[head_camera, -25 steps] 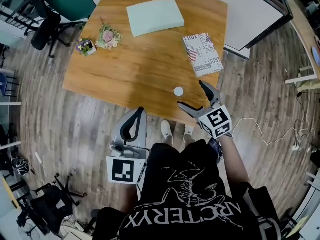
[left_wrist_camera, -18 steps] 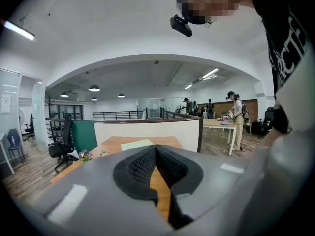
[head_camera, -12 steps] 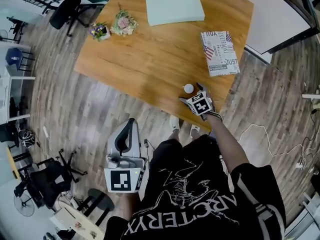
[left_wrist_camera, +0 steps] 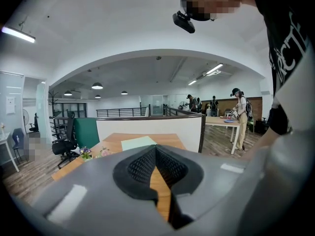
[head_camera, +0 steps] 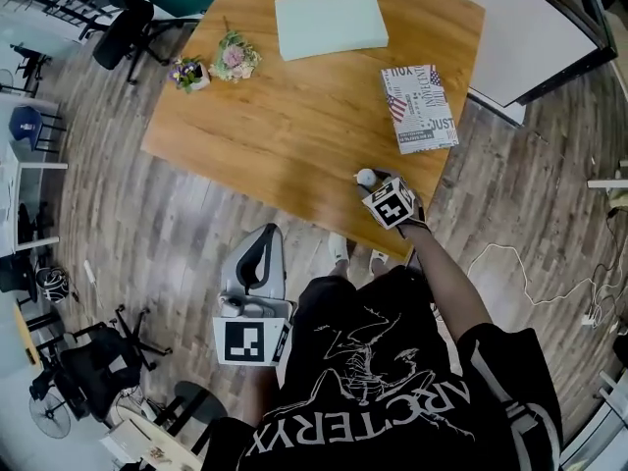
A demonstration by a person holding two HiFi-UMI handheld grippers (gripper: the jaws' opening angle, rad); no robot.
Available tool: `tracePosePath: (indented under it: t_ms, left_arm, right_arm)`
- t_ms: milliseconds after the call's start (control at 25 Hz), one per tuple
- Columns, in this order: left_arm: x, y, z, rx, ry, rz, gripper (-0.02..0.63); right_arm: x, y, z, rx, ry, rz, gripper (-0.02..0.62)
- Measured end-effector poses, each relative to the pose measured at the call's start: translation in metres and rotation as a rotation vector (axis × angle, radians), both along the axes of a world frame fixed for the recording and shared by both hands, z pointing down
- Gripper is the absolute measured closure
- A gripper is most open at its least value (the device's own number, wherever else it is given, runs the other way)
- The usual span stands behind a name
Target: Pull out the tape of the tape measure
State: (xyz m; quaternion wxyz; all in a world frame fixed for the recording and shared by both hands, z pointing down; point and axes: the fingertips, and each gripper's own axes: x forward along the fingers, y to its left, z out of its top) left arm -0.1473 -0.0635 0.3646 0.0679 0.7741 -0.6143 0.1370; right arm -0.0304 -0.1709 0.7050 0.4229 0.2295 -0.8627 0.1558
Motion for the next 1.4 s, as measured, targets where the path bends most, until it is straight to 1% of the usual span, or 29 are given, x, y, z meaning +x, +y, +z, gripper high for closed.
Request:
tracePosePath:
  t_ms: [160,280,320,360,480,560,600,680,720,760,800,920,960,1000,1080,1120,1280,1320,1360,1400]
  left_arm:
    - [0.017,-0.014,0.019,-0.031,0.022,0.094,0.595]
    - [0.035,-0.023,0.037,-0.055,0.056,0.193,0.594]
    - [0.042,-0.026,0.042,-0.063,0.078,0.228,0.566]
    - [0.049,-0.029,0.046,-0.071,0.102,0.263,0.524]
    - [0.07,-0.034,0.054,-0.087,0.168,0.387,0.449]
    - [0.084,-0.035,0.053,-0.084,0.214,0.471,0.354]
    - [0.09,-0.035,0.05,-0.074,0.247,0.507,0.294]
    - [0.098,-0.034,0.042,-0.053,0.316,0.561,0.182]
    - [0.102,-0.033,0.04,-0.046,0.337,0.586,0.132]
    - [0.106,-0.031,0.038,-0.04,0.342,0.612,0.099]
    - [0.111,-0.028,0.037,-0.035,0.33,0.639,0.089]
    - [0.121,-0.02,0.038,-0.022,0.233,0.706,0.098]
    - [0.122,-0.018,0.038,-0.017,0.214,0.719,0.118]
    - [0.122,-0.016,0.037,-0.014,0.206,0.732,0.169]
    - [0.123,-0.011,0.035,-0.025,0.209,0.761,0.357]
    - [0.125,-0.008,0.034,-0.038,0.209,0.776,0.394]
    - [0.131,0.002,0.043,-0.066,0.163,0.843,0.476]
    - [0.133,0.004,0.042,-0.077,0.168,0.859,0.51]
    - [0.136,0.006,0.042,-0.088,0.177,0.869,0.565]
    - [0.137,0.007,0.042,-0.094,0.18,0.874,0.581]
  right_arm:
    - [0.012,-0.001,-0.052,-0.009,-0.107,0.019,0.38]
    - [0.017,0.008,-0.111,0.005,-0.202,-0.034,0.38]
    - [0.018,0.012,-0.133,0.013,-0.236,-0.055,0.379]
    - [0.02,0.017,-0.154,0.017,-0.271,-0.075,0.379]
    - [0.026,0.034,-0.21,0.02,-0.371,-0.137,0.379]
    - [0.029,0.049,-0.241,0.009,-0.445,-0.188,0.379]
    - [0.031,0.057,-0.255,-0.001,-0.491,-0.211,0.379]
    - [0.033,0.07,-0.276,-0.022,-0.572,-0.243,0.379]
    - [0.035,0.076,-0.282,-0.027,-0.594,-0.253,0.379]
    - [0.036,0.082,-0.285,-0.03,-0.603,-0.263,0.379]
    - [0.036,0.087,-0.286,-0.03,-0.604,-0.272,0.379]
    - [0.035,0.099,-0.288,-0.028,-0.597,-0.298,0.379]
    - [0.035,0.101,-0.288,-0.026,-0.595,-0.303,0.379]
    - [0.034,0.103,-0.287,-0.024,-0.592,-0.306,0.379]
    - [0.034,0.105,-0.287,-0.02,-0.584,-0.311,0.379]
    - [0.034,0.107,-0.288,-0.018,-0.581,-0.314,0.379]
    - [0.032,0.111,-0.288,-0.011,-0.565,-0.329,0.379]
    - [0.031,0.111,-0.287,-0.011,-0.559,-0.332,0.379]
    - [0.031,0.111,-0.286,-0.012,-0.554,-0.334,0.379]
    - [0.03,0.111,-0.284,-0.013,-0.548,-0.335,0.379]
